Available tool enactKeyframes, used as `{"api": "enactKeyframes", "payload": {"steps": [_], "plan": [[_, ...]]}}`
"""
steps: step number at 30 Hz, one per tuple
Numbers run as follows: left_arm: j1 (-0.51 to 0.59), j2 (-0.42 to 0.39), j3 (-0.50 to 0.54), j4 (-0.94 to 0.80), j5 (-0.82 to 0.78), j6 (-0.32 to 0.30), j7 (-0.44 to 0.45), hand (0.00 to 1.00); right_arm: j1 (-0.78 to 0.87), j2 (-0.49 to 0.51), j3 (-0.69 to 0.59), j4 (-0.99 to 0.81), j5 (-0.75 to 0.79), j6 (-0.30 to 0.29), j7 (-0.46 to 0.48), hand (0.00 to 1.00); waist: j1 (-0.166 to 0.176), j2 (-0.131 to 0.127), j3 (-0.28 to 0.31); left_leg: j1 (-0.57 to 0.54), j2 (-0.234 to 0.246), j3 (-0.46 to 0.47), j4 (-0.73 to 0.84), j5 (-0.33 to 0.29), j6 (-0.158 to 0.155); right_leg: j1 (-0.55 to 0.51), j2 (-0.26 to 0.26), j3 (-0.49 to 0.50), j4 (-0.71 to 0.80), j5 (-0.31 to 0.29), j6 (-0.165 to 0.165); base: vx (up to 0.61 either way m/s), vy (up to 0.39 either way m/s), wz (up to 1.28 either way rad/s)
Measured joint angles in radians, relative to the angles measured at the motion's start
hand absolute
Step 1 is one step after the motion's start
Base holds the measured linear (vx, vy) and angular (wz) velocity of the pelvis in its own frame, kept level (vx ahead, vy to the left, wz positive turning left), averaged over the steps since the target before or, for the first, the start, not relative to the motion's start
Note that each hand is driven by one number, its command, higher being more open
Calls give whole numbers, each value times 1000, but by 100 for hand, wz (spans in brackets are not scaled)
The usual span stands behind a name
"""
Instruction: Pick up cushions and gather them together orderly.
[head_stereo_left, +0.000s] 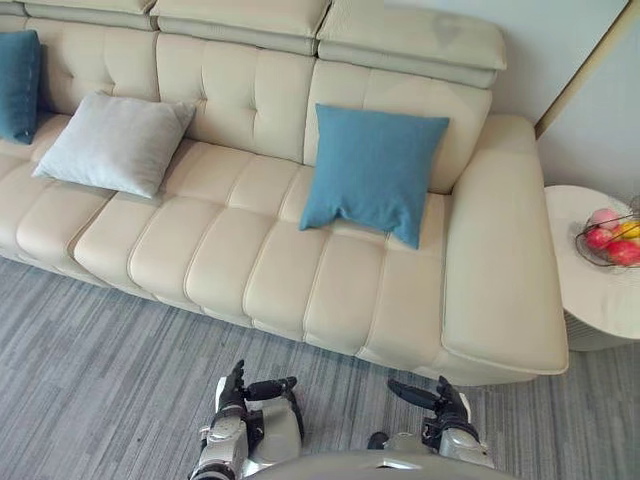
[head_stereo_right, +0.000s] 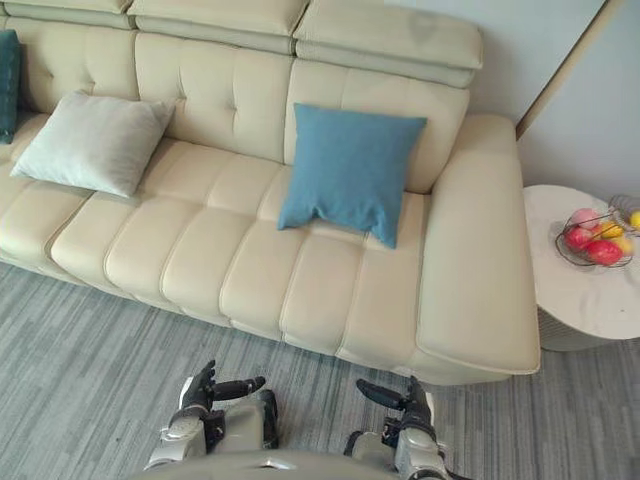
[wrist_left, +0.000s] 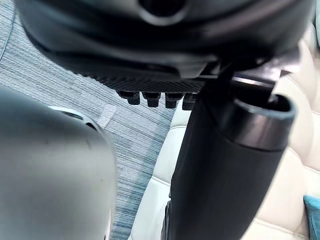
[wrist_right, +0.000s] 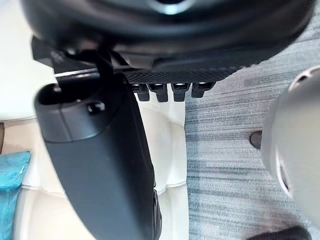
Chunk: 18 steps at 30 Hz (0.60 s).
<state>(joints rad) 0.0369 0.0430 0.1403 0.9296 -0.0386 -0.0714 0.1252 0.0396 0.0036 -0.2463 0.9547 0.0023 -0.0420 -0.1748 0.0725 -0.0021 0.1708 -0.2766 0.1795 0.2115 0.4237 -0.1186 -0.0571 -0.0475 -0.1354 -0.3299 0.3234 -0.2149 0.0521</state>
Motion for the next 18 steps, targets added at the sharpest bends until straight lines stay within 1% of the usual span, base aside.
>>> {"api": "enactKeyframes", "payload": {"steps": [1, 2, 3, 5, 6, 7, 9, 10, 11, 12, 13, 14, 18], "plan": [[10, 4, 1, 1, 12, 0, 0, 100, 6, 30, -9, 2, 0, 1, 4, 100, -5, -14, 0, 31, -33, 11, -38, 4, 4, 21, -14, 15, -30, 11, 26, -72, 242, -13], [20, 12, 1, 2, 13, 1, 0, 100, 9, 44, -8, 4, 0, 1, 14, 100, -7, -32, -12, 63, -59, 34, -94, 17, 20, 30, -34, 34, -53, 25, 45, -44, 191, -20], [26, 16, -1, 5, 13, 1, 0, 100, 9, 47, -8, 9, 0, 1, 20, 100, -9, -39, -20, 86, -78, 47, -138, 31, 19, 34, -45, 46, -70, 37, 51, -37, 184, -22], [31, 18, -12, 18, 14, 1, 0, 100, 9, 44, -10, 24, -1, 1, 21, 100, -18, -40, -42, 115, -110, 56, -219, 64, 23, 36, -54, 67, -108, 60, 51, -25, 110, -4], [32, 18, -18, 31, 22, 2, -1, 100, 9, 42, -19, 28, -1, 1, 21, 100, -28, -39, -51, 136, -131, 54, -272, 87, 25, 49, -56, 70, -144, 81, 51, -20, 115, 2], [29, 20, -17, 42, 31, 7, -2, 100, 5, 40, -44, 43, -1, 3, 22, 100, -28, -34, -53, 157, -145, 51, -316, 103, 25, 62, -57, 75, -177, 98, 50, -11, 69, -3], [27, 23, -17, 57, 35, 8, -1, 100, 5, 29, -52, 55, 0, 10, 20, 100, -29, -30, -57, 211, -167, 47, -407, 151, 31, 84, -55, 84, -214, 116, 51, 27, 41, -11], [27, 23, -16, 62, 39, 8, -2, 100, 4, 25, -56, 62, 0, 10, 20, 100, -29, -28, -58, 229, -171, 46, -436, 166, 33, 92, -54, 84, -222, 118, 51, 76, 18, -6], [26, 25, -16, 80, 49, 9, -2, 100, 3, 24, -88, 78, -1, 12, 20, 100, -31, -29, -59, 272, -184, 43, -500, 202, 47, 115, -48, 84, -242, 122, 55, 95, 4, -1], [27, 28, -16, 80, 50, 9, -3, 100, 3, 24, -89, 83, -1, 16, 18, 100, -31, -32, -59, 283, -186, 40, -511, 210, 53, 124, -46, 83, -250, 123, 56, 79, -5, -2], [26, 29, -16, 80, 50, 9, -4, 100, 4, 24, -89, 84, -1, 17, 18, 100, -32, -36, -58, 285, -187, 40, -511, 211, 54, 127, -46, 83, -252, 125, 60, 48, -9, -1], [14, 38, -1, 118, 71, 15, -22, 100, -67, -14, -127, 160, -2, 24, 18, 100, -56, -30, -46, 340, -183, 16, -517, 194, 34, 206, -31, 95, -320, 134, 42, 0, 0, 0], [14, 38, -1, 118, 71, 15, -22, 100, -67, -14, -127, 160, -2, 24, 18, 100, -56, -31, -46, 340, -183, 16, -517, 194, 34, 206, -31, 95, -320, 134, 42, 0, 0, 0]]}}
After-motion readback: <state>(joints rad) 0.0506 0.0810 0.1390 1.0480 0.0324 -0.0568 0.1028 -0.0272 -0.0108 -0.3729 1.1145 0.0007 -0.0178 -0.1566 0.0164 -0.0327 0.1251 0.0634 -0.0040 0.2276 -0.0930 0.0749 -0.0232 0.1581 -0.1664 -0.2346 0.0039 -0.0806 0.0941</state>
